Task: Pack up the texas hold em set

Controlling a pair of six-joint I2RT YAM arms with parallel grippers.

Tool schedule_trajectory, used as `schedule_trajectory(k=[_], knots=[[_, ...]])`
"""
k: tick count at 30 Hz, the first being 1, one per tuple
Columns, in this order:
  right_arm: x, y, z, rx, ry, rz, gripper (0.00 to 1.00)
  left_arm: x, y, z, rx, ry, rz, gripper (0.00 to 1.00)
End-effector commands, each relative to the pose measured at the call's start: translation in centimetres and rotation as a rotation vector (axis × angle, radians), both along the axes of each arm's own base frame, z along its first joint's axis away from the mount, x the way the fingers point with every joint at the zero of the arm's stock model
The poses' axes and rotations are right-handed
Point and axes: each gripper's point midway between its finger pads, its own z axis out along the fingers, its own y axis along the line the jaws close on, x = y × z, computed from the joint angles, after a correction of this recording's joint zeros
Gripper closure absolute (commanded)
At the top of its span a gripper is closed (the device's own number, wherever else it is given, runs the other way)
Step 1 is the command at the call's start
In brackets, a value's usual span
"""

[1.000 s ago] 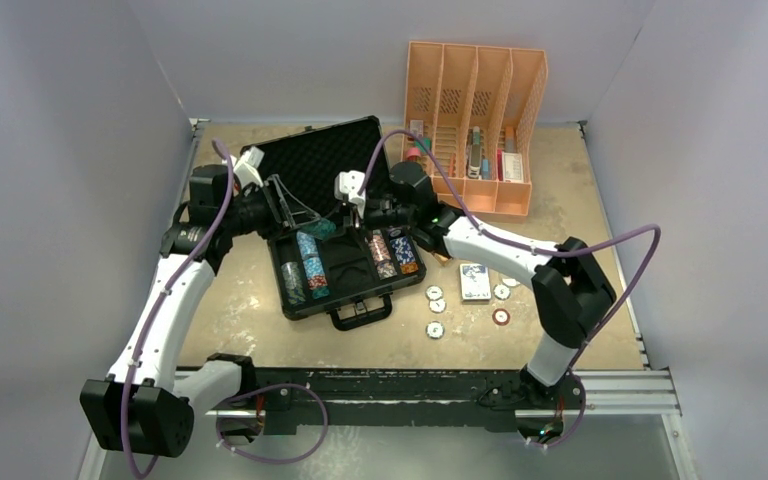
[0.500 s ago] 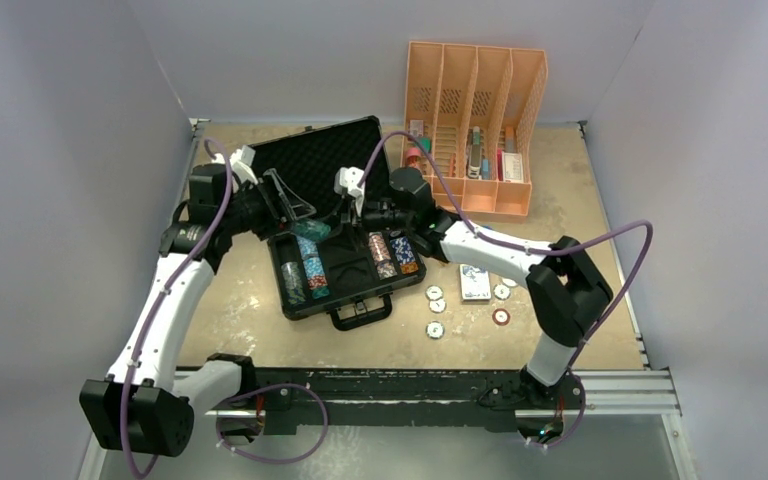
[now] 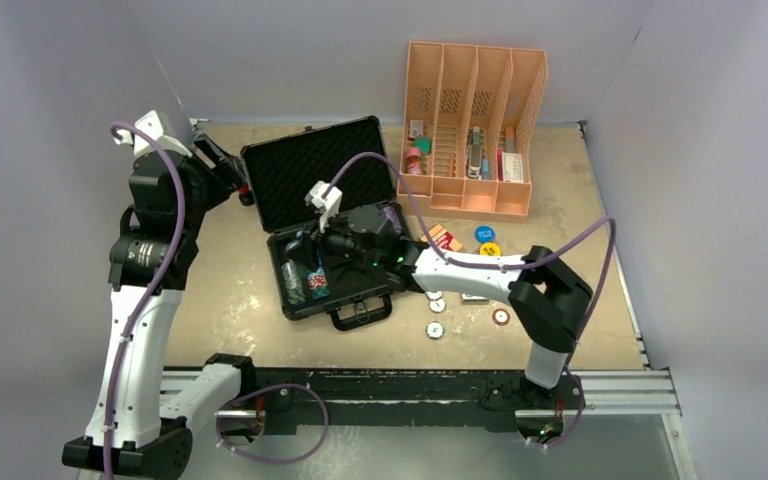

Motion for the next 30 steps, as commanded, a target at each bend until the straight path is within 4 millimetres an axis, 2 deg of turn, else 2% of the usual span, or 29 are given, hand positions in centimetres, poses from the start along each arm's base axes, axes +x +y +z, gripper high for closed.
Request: schedule_trajectory(k=[1,5,10,13,18,23,25,30], knots=[[4.4,1.4,6.6,0.203,-0.011,-0.253,1.00,-0.7,1.3,-2.2,0.048,0.064,0.057,0.33],[4.7,1.6,7.2,0.229,0.005,-0.272,1.00,-1.6,1.1,-4.9,0.030,0.127,0.054,0.33],[2.8,1.7,9.1,0.248,0.040,-0.153,1.00,-2.9,1.0,-9.0,0.051,0.205,0.025,0.33],[2.2,1.0,10.3,0.268,0.059,-0.075,1.00,-3.1,-0.9,-10.3,0.076,0.188,-0.119,0.33],[2.2,-1.8,11.8,0.338,0.157,0.041,1.00,-3.5,-4.4,-9.8,0.076,0.092,-0.343,0.34],[1.8,-3.9,13.5,0.362,0.181,0.138,1.00,-3.8,-8.6,-9.1,-0.017,-0.030,-0.568,0.34],[1.1,-4.4,14.3,0.367,0.185,0.181,1.00,-4.2,-10.3,-8.5,-0.055,-0.081,-0.667,0.34],[-0.7,-5.9,16.4,0.403,0.225,0.300,1.00,-5.6,-12.9,-6.9,-0.096,-0.174,-0.845,0.34]])
